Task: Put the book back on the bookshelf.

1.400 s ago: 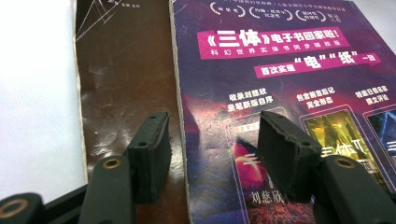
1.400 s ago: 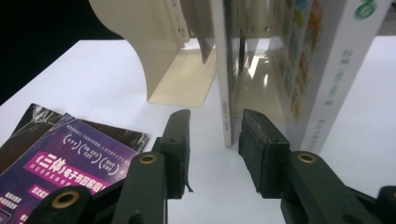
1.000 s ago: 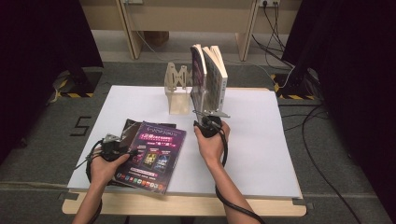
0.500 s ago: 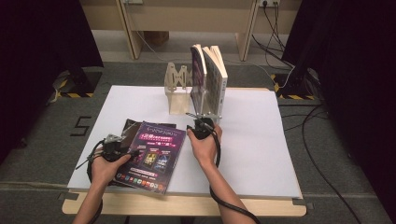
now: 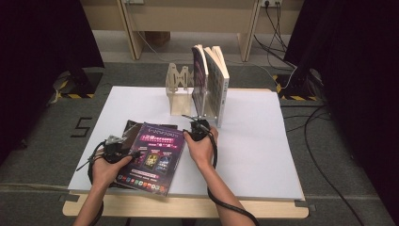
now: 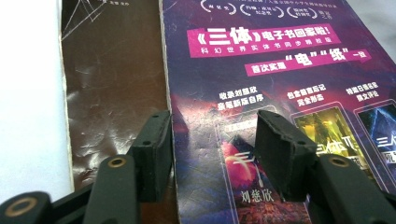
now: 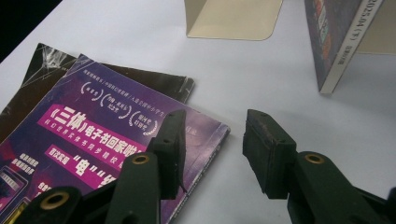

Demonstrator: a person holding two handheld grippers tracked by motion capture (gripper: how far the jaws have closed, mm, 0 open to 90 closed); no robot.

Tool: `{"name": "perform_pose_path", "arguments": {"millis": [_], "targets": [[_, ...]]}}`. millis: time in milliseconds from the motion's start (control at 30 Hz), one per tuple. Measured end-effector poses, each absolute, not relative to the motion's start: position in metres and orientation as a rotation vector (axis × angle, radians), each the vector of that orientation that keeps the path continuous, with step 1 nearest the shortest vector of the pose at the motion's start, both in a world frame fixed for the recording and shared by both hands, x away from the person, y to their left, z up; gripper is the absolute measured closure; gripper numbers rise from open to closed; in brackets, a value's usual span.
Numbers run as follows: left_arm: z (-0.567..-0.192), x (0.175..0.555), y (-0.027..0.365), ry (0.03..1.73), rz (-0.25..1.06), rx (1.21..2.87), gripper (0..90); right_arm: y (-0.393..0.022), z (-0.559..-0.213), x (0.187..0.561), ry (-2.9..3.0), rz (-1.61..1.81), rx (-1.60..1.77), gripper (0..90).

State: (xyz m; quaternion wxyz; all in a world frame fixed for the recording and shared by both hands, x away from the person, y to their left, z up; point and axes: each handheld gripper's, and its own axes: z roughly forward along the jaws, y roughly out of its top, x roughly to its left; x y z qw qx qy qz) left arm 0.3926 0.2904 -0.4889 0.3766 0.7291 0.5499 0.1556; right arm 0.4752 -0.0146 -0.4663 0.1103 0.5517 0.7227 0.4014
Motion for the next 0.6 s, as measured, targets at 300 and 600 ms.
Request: {"name": "perform_pose_path", "arguments": {"millis": [300, 600], "targets": [[-0.487, 0.391, 0.288, 1.398, 0.381, 1.888, 48.2, -0.010, -0.471, 0.486, 2.147, 1.161, 1.648, 58.3], [-0.486, 0.390, 0.287, 1.396, 0.370, 1.899, 49.0, -0.010, -0.476, 0.493, 2.162, 1.149, 1.680, 56.5]]}}
